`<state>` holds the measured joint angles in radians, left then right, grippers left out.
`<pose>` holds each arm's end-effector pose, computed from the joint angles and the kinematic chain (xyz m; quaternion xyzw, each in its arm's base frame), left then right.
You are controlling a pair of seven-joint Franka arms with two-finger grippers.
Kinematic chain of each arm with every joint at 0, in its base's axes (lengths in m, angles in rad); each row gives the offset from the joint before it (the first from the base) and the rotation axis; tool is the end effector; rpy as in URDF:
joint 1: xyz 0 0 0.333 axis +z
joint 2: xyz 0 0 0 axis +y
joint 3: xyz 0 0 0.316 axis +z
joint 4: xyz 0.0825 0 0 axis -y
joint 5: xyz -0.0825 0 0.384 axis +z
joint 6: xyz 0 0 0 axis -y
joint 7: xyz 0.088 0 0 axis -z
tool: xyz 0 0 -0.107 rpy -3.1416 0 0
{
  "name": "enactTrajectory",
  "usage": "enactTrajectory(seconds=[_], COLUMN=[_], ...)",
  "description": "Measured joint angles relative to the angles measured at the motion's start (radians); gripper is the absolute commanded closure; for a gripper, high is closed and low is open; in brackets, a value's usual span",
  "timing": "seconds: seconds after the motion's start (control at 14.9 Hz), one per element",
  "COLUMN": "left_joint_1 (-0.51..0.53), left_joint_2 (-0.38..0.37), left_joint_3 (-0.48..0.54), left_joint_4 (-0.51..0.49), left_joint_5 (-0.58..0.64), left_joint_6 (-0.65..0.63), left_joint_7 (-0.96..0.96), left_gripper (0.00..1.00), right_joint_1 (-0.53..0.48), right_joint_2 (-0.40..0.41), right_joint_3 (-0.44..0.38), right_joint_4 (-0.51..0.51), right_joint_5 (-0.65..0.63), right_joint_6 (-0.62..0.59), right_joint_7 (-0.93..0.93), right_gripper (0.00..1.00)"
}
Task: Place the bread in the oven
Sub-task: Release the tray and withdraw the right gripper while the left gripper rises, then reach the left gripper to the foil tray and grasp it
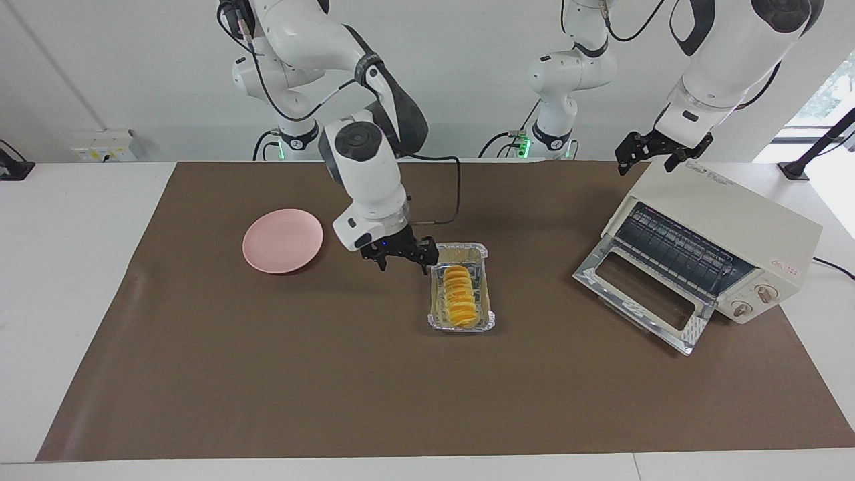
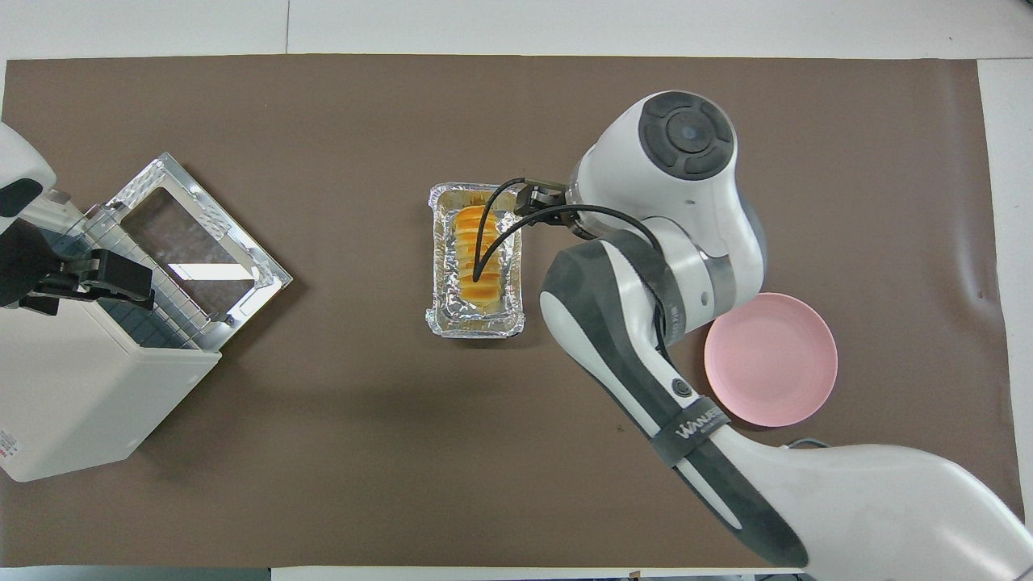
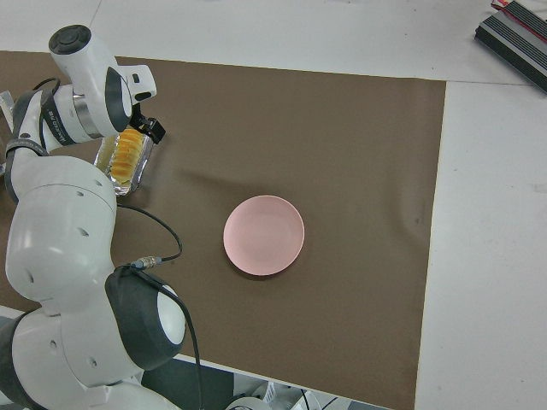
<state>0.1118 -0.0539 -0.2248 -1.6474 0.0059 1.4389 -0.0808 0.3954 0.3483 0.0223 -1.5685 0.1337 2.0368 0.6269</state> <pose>0.5184 -0.0613 0.6068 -0.9968 0.0153 0.0767 0.0164 0.6146 0.2790 0.4541 -0.9874 0.1311 -0.0194 0.0863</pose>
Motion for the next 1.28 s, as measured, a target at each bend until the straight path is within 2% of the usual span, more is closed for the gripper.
enactTrajectory(seconds=[0.34, 0.61, 0.67, 0.81, 1.08, 1.28], left_joint_1=[-0.08, -0.214, -0.246, -0.312, -0.487, -0.581], left_joint_2=[-0.002, 0.016, 0.051, 0.18, 0.526, 0.651], left_joint_3=[-0.021, -0.027, -0.027, -0.023, 0.027, 0.105], left_joint_4=[0.0, 0.002, 0.022, 0.122, 0.405, 0.477], left_joint_5=[-0.001, -0.031, -0.047, -0.049, 0.008, 0.009], left_joint_6=[0.009, 0.157, 0.173, 0.187, 0.27, 0.336], left_joint_7=[-0.002, -0.089, -0.123, -0.223, -0.4, -0.442], left_gripper=[0.0, 0.0, 0.0, 0.0, 0.0, 0.0], right_joint_1=[-0.182, -0.349, -0.375, -0.391, -0.391, -0.391], right_joint_2=[-0.118, -0.193, -0.215, -0.263, -0.343, -0.367], right_joint_3=[-0.008, -0.011, -0.012, -0.013, -0.012, -0.012], right_joint_4=[-0.001, -0.001, -0.001, -0.001, -0.004, -0.008], right_joint_5=[0.0, -0.001, -0.005, -0.027, -0.076, -0.101], right_joint_6=[-0.146, -0.29, -0.334, -0.412, -0.515, -0.571], right_joint_7=[-0.315, -0.618, -0.667, -0.702, -0.702, -0.702], right_gripper=[0.0, 0.0, 0.0, 0.0, 0.0, 0.0])
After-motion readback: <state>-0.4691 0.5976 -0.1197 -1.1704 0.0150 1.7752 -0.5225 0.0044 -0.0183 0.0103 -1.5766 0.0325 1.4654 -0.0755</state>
